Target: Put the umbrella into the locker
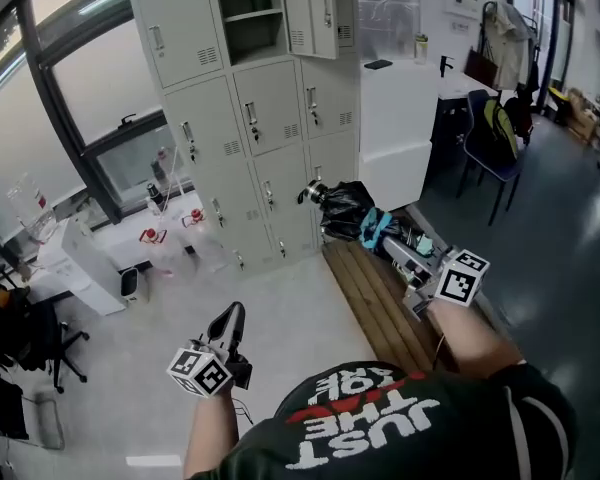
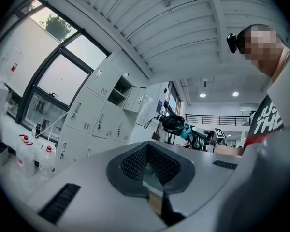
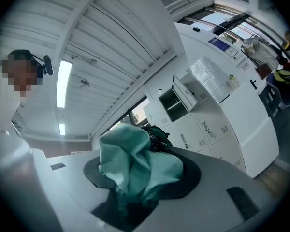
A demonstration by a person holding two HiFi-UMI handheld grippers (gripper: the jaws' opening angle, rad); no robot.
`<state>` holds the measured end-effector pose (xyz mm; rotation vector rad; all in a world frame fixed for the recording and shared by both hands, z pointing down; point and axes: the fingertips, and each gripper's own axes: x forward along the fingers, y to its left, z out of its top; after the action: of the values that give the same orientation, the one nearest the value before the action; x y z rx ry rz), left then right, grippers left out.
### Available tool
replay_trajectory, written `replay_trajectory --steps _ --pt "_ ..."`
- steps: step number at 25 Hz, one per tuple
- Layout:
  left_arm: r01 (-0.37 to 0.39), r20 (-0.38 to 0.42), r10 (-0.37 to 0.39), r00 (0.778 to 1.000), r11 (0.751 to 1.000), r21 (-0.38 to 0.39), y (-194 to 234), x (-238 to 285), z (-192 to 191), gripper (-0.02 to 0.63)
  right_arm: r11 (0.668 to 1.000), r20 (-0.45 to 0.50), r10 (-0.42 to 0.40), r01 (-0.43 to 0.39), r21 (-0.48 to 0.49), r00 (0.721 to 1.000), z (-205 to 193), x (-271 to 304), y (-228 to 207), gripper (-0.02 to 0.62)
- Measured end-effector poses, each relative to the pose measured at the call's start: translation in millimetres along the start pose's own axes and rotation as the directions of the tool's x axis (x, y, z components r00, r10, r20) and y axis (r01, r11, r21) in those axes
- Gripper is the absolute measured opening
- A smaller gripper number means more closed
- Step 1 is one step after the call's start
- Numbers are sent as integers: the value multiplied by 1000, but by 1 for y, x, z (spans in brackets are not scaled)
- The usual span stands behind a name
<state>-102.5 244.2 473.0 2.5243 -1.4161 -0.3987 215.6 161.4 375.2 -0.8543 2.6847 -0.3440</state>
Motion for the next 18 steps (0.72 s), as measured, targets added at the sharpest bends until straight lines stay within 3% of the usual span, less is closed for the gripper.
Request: replay_trajectory --steps 8,18 --pt "24 5 -24 1000 999 22 141 26 69 9 1000 15 -19 20 -4 1000 -1 149 -12 225" --pt "-16 -2 16 1000 1000 5 232 69 101 9 998 20 -50 50 -22 999 6 237 -69 225"
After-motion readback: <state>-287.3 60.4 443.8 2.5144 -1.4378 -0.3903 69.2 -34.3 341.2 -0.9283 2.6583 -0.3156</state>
